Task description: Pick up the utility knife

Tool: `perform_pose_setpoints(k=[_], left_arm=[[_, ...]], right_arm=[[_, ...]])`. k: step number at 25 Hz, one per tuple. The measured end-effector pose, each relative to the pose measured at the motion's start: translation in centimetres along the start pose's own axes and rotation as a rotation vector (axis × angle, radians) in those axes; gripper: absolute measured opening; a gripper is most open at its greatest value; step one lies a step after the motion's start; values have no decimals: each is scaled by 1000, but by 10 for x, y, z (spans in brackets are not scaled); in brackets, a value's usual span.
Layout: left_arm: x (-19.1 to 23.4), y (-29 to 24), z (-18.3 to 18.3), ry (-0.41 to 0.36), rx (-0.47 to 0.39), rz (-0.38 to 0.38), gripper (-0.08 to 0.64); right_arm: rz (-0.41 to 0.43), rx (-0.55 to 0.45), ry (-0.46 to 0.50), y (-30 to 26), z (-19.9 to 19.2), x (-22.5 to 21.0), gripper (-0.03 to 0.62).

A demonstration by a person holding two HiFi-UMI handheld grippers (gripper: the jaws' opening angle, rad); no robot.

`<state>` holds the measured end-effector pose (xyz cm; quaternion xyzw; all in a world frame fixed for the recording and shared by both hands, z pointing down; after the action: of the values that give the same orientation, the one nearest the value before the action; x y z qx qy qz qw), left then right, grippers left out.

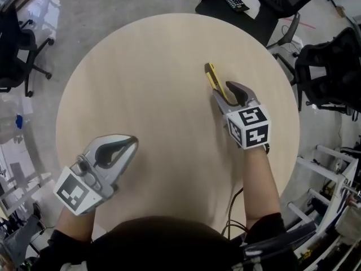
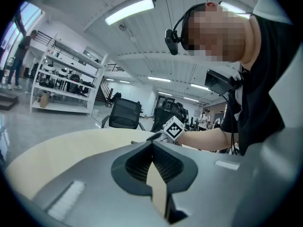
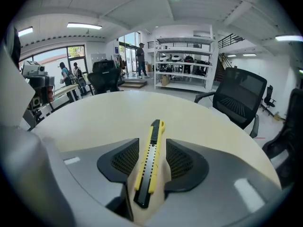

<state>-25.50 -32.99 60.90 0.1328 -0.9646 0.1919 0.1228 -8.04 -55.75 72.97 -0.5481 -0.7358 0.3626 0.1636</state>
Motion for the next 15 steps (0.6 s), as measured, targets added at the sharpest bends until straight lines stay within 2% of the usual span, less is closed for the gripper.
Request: perform_pose_setpoints(k=[6, 7, 8, 15], left_arm=[[18, -21, -20, 20, 18, -13, -3], [18, -22, -22, 22, 18, -18, -3], [19, -23, -24, 24, 16, -23, -3], [19, -23, -38, 37, 23, -54, -2]], right_arm=[[-5, 6, -25, -22, -7, -18, 193], [-10, 10, -22, -23, -7, -17, 169], [-16, 15, -16, -24, -7, -16, 140], [-23, 73, 62, -26, 0, -6, 137]])
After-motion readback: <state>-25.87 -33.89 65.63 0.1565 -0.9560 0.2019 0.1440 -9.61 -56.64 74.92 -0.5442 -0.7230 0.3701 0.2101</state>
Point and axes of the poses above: the fingertips, and each gripper's own axes: y backward along the fingers, x to its left, z out of its top, the point moved 4 cm from there along y, backward along the fingers, and after that the axes turned 11 degrees about z, right-handed, at the moved point
